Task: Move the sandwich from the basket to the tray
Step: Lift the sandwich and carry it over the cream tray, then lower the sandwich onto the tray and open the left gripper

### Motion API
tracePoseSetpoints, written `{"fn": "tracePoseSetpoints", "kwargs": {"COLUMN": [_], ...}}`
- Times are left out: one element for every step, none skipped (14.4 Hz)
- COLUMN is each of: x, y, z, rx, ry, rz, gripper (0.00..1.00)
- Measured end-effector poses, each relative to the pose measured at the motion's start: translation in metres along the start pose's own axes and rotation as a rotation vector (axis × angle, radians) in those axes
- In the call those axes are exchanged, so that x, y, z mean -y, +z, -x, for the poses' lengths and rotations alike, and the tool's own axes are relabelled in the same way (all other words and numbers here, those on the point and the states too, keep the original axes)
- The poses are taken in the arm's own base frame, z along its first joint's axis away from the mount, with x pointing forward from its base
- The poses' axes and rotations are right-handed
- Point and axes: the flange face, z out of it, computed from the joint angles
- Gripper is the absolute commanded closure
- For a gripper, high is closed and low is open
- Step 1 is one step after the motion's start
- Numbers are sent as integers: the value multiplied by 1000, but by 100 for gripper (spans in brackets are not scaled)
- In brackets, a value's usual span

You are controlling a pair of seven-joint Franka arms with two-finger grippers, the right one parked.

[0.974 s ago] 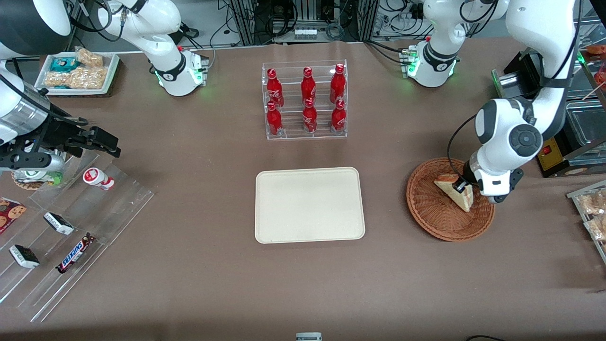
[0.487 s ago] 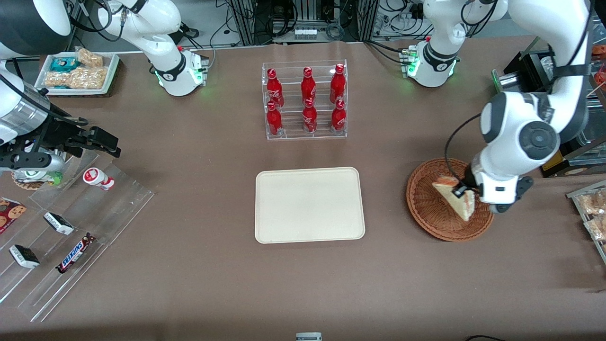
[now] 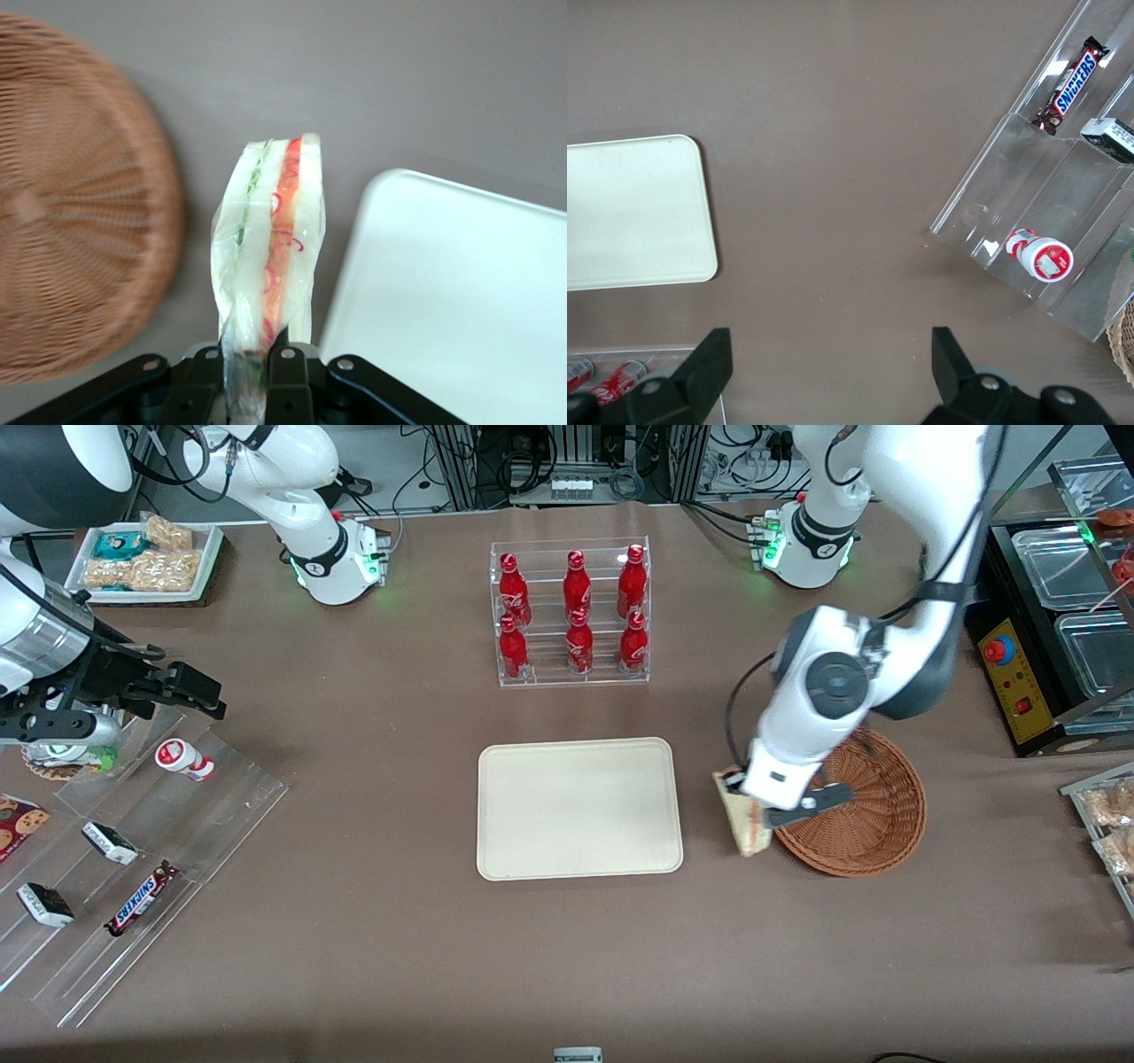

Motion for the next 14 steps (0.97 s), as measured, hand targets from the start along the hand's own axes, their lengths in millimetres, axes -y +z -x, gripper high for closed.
{"fn": "tracePoseSetpoints", "kwargs": {"x": [-22,-43,-62,-83,-101,-118,-134,-148,-161,-170,-178,-184,-187,-190], "y": [4,9,13,17,22,26,30,34,40,47,54,62,70,78], "z": [8,16,25,35,45,53,60,67,74,80,86,92,96,101], "rx": [-10,-16,-20,-21,-23,-25,-27,-33,-41,-52,-65,-74,-80,-79], "ry": [36,68,98,130,158,182,204,222,233,245,253,256,254,248], "rz": [13,22,30,36,42,47,54,64,76,83,81,69,57,48], "gripper": [94,94,94,94,94,94,94,94,94,94,94,94,94,93]}}
